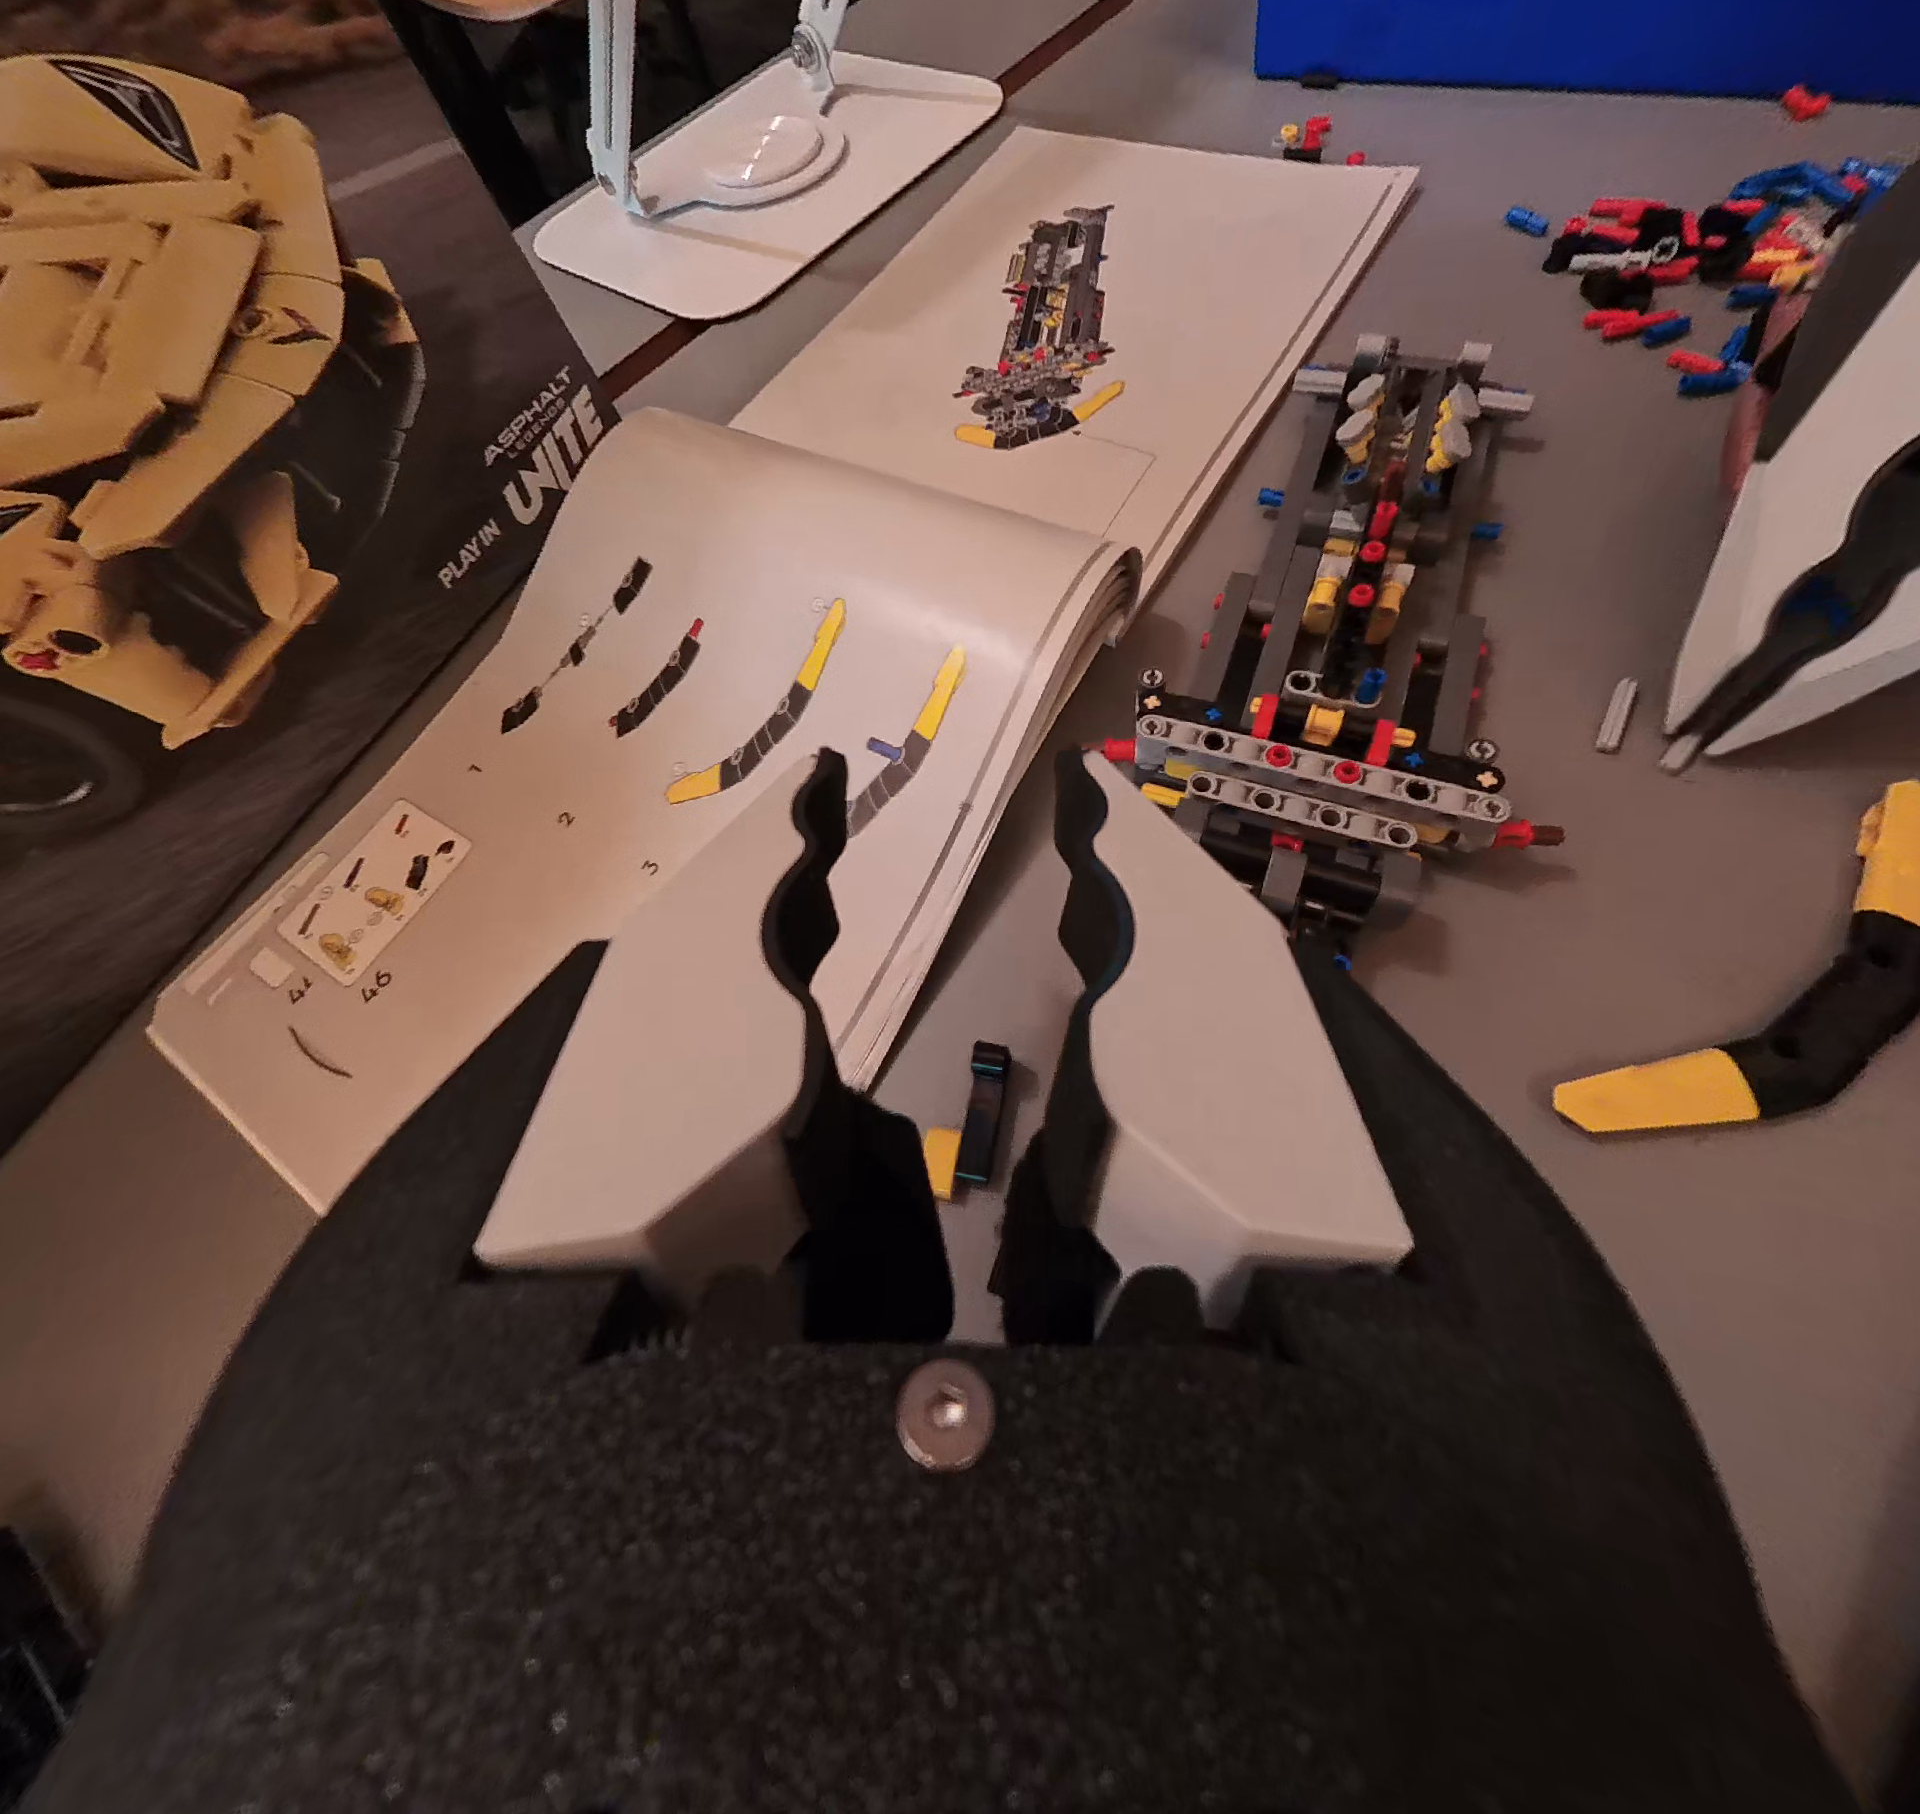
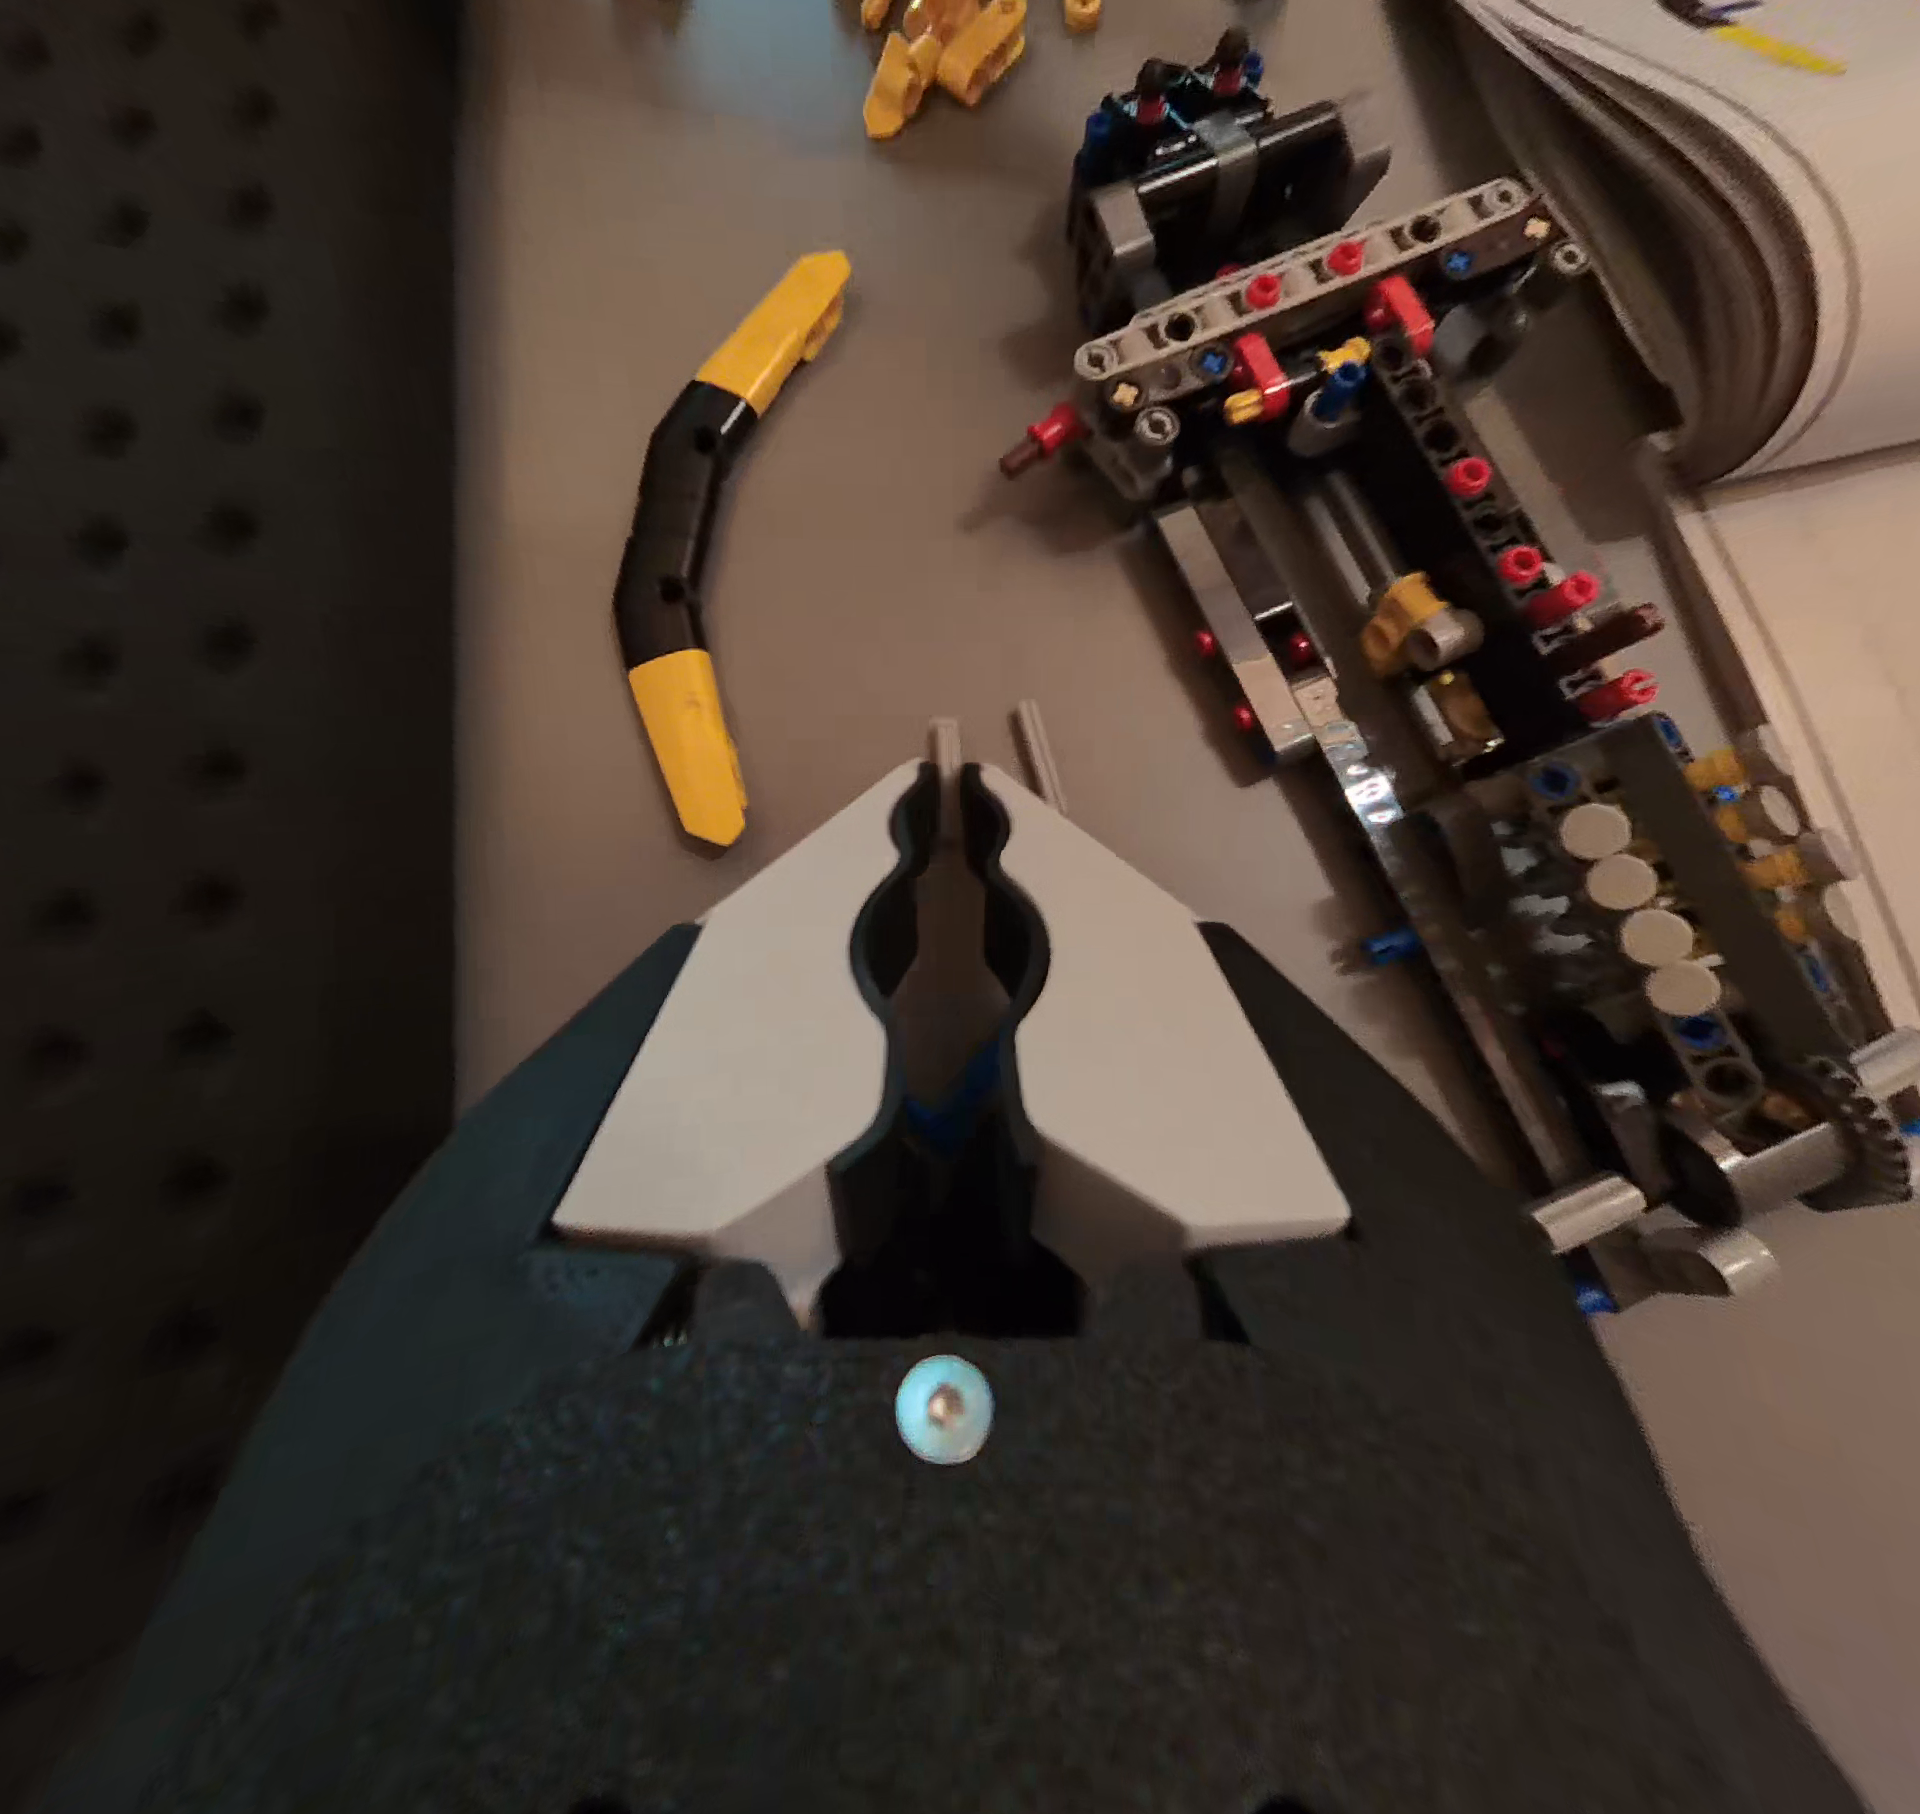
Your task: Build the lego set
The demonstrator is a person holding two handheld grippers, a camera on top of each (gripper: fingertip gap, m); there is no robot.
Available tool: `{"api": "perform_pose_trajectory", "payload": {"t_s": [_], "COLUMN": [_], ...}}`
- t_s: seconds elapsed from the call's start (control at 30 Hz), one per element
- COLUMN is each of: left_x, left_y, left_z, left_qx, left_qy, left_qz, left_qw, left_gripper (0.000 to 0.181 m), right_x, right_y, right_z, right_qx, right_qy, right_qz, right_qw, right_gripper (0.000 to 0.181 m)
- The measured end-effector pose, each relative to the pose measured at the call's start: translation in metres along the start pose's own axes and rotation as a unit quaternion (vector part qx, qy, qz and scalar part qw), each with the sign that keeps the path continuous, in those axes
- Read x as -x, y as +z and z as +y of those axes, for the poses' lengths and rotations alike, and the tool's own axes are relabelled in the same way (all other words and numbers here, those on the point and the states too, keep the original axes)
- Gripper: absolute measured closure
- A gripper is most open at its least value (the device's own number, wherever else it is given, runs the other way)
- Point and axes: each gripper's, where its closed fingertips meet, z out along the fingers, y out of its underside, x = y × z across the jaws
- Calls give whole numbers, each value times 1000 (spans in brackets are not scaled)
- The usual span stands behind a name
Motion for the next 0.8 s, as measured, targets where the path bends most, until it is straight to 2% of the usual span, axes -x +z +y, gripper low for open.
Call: {"api": "perform_pose_trajectory", "payload": {"t_s": [0.07, 0.1, 0.2, 0.27, 0.33, 0.43, 0.5, 0.57, 0.8], "left_x": [-1, -11, -76, -111, -131, -144, -146, -147, -152], "left_y": [-6, -11, -30, -31, -27, -24, -28, -31, -31], "left_z": [-5, -9, -7, 12, 25, 25, 19, 16, 13], "left_qx": [-10, -20, -16, 27, 54, 54, 37, 32, 21], "left_qy": [-16, -19, 36, 112, 164, 179, 175, 163, 166], "left_qz": [22, 59, 227, 271, 278, 283, 289, 300, 306], "left_qw": [1000, 998, 973, 956, 945, 941, 940, 939, 937], "left_gripper": [142, 142, 142, 150, 151, 153, 160, 166, 170], "right_x": [-4, -4, 0, 2, 7, 20, 20, 21, 29], "right_y": [1, 1, -2, -8, -10, -3, 4, 4, 4], "right_z": [-1, -5, -39, -64, -79, -94, -90, -89, -93], "right_qx": [4, 1, -71, -122, -137, -140, -119, -127, -138], "right_qy": [-6, -4, 31, 28, -16, -64, -75, -69, -77], "right_qz": [22, 24, 11, 12, 31, 36, 39, 28, 8], "right_qw": [1000, 1000, 997, 992, 990, 987, 989, 989, 987], "right_gripper": [178, 178, 178, 178, 178, 178, 178, 178, 178]}}
